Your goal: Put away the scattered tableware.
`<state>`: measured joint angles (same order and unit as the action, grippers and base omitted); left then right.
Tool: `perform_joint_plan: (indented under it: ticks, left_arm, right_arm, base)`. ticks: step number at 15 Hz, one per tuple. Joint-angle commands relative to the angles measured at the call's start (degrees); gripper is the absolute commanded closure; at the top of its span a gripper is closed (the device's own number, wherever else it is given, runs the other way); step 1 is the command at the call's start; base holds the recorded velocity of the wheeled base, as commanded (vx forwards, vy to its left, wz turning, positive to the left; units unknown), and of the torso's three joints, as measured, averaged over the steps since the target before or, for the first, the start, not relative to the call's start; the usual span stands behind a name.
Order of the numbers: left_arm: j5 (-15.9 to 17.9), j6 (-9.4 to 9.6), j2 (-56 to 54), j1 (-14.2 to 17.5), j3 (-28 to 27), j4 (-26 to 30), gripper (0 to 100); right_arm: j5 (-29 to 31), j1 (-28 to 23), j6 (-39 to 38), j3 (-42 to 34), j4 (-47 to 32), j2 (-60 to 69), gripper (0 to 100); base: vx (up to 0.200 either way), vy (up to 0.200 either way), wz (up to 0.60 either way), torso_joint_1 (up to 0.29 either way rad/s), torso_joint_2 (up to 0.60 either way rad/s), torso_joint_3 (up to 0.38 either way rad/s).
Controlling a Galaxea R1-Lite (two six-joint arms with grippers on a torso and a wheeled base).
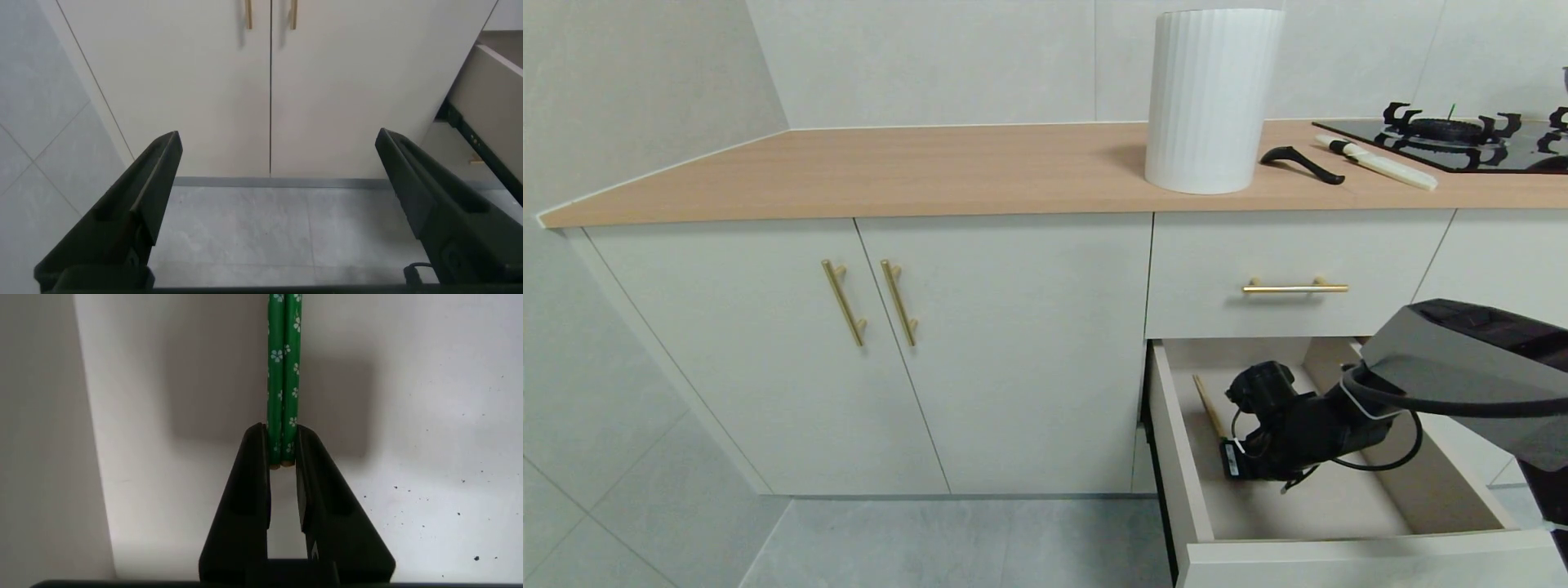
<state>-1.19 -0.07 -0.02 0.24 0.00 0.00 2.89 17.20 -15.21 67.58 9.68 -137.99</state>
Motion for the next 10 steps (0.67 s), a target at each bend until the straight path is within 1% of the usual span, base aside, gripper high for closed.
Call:
perform_joint_plan:
  ticks: [1,5,6,10]
  left_arm:
    - [0.0,-0.01,0.0,0.0,0.0,0.0,0]
    - [0.0,-0.01,0.0,0.0,0.0,0.0,0]
    - [0.0,-0.01,0.0,0.0,0.0,0.1,0]
    - [0.0,-0.01,0.1,0.0,0.0,0.1,0]
  right_arm:
    - [0.0,0.0,0.0,0.0,0.0,-0.2,100]
    - [0.1,0.0,0.1,0.0,0.0,-0.2,100]
    - [0.3,0.0,0.1,0.0,0.0,-0.2,0]
    - [0.5,0.0,0.0,0.0,0.0,-0.2,0]
  base:
    - [0.000,0.000,0.00,0.000,0.00,0.000]
    - [0.000,0.000,0.00,0.000,0.00,0.000]
    - [0.000,0.000,0.00,0.000,0.00,0.000]
    - [0.000,0.000,0.00,0.000,0.00,0.000]
